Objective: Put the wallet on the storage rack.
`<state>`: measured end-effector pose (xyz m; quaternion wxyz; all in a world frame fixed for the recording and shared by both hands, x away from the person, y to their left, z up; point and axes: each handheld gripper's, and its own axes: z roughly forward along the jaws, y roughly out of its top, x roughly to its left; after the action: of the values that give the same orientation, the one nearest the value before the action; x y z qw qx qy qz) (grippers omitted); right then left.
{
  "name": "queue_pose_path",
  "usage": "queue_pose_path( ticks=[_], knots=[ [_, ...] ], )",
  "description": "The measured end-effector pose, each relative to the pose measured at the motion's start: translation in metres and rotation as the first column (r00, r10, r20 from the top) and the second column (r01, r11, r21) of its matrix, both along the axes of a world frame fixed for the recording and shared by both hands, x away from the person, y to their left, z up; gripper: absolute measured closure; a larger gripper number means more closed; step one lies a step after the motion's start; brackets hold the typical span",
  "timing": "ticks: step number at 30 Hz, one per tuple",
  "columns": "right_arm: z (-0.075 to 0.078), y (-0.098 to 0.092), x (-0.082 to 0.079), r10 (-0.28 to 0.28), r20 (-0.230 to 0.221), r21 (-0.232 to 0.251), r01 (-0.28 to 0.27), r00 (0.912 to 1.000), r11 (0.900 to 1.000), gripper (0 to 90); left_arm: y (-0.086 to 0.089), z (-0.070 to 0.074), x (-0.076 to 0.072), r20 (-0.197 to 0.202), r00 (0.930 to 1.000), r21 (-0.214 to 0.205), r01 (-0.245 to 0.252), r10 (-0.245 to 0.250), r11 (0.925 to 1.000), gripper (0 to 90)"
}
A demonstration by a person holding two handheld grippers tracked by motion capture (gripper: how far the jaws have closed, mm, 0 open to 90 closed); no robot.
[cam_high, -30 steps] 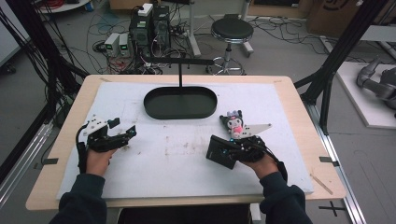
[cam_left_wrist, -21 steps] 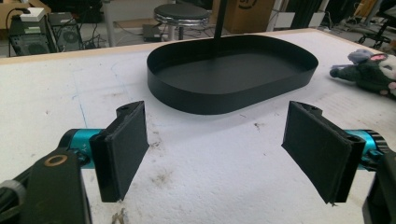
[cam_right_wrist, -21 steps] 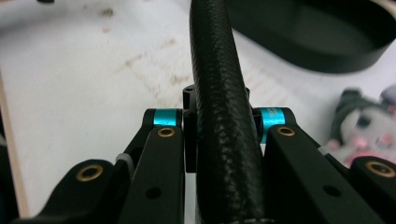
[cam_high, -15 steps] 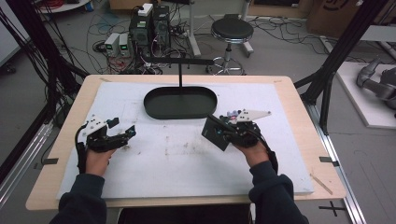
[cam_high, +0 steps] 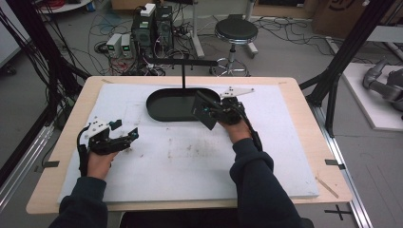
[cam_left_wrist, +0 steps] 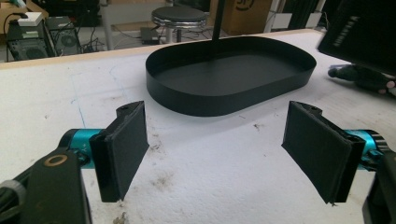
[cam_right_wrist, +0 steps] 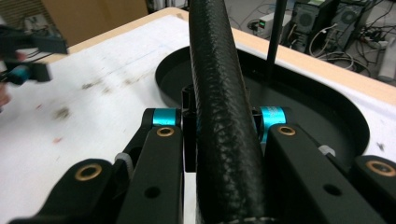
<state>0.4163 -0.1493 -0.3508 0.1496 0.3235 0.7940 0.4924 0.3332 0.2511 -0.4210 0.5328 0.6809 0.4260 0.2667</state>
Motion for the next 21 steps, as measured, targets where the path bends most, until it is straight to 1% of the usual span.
queue_pose_path(
  ticks=[2,4,5,6,7,8,10,14,15,16,17,18,20,21],
  knots=[
    [-0.001,0.010,0.007,-0.009,-0.005,0.004,0.009,1.0000,1.0000,77.2,0.000,0.000,0.000,0.002,1.0000,0.002,0.003,-0.003,1.0000,21.9],
    [-0.003,0.020,0.014,-0.015,-0.002,-0.013,0.015,0.9999,0.9998,77.2,0.000,0.000,0.000,0.002,1.0000,0.003,0.004,-0.004,1.0000,21.9],
    [-0.006,0.031,0.023,-0.024,0.000,-0.029,0.024,0.9997,0.9993,77.2,0.000,0.000,0.000,0.003,1.0000,0.001,0.002,-0.002,1.0000,21.9],
    [-0.006,0.031,0.023,-0.024,0.000,-0.029,0.024,0.9997,0.9993,77.2,0.000,0.000,0.000,0.003,1.0000,-0.003,0.000,0.000,1.0000,21.9],
    [-0.009,0.040,0.031,-0.033,-0.004,-0.037,0.033,0.9994,0.9988,77.1,0.001,0.000,0.000,0.005,1.0000,-0.003,0.000,0.000,1.0000,21.9],
    [-0.009,0.040,0.031,-0.033,-0.004,-0.037,0.033,0.9994,0.9988,77.1,0.001,0.000,0.000,0.005,1.0000,-0.002,0.001,-0.001,1.0000,21.9],
    [-0.014,0.048,0.040,-0.049,-0.013,-0.035,0.049,0.9987,0.9982,77.1,0.001,0.000,0.001,0.007,1.0000,-0.002,0.001,-0.001,1.0000,21.9],
    [-0.022,0.060,0.054,-0.087,-0.035,-0.004,0.086,0.9956,0.9963,77.2,0.001,0.000,0.001,0.007,1.0000,-0.007,-0.001,0.001,1.0000,21.9],
    [-0.026,0.064,0.061,-0.093,-0.053,0.021,0.094,0.9942,0.9953,77.2,0.002,0.000,0.001,0.007,1.0000,-0.008,-0.002,0.002,1.0000,21.9],
    [-0.026,0.064,0.061,-0.093,-0.053,0.021,0.094,0.9942,0.9953,77.2,0.002,0.000,0.001,0.006,1.0000,-0.006,-0.001,0.001,1.0000,21.9],
    [-0.027,0.067,0.064,-0.098,-0.059,0.027,0.100,0.9934,0.9946,77.2,0.002,0.000,0.001,0.008,1.0000,-0.006,-0.003,0.003,1.0000,21.9],
    [-0.028,0.069,0.068,-0.098,-0.071,0.029,0.100,0.9927,0.9946,77.1,0.003,0.000,0.001,0.009,1.0000,-0.005,-0.004,0.004,1.0000,21.9],
    [-0.031,0.073,0.072,-0.108,-0.061,0.054,0.111,0.9923,0.9923,77.1,0.004,0.000,0.001,0.010,0.9999,-0.003,-0.008,0.008,1.0000,21.9],
    [-0.033,0.075,0.078,-0.120,-0.078,0.078,0.126,0.9897,0.9889,77.2,0.004,0.000,0.001,0.013,0.9999,-0.006,-0.009,0.009,0.9999,21.9]
  ],
)
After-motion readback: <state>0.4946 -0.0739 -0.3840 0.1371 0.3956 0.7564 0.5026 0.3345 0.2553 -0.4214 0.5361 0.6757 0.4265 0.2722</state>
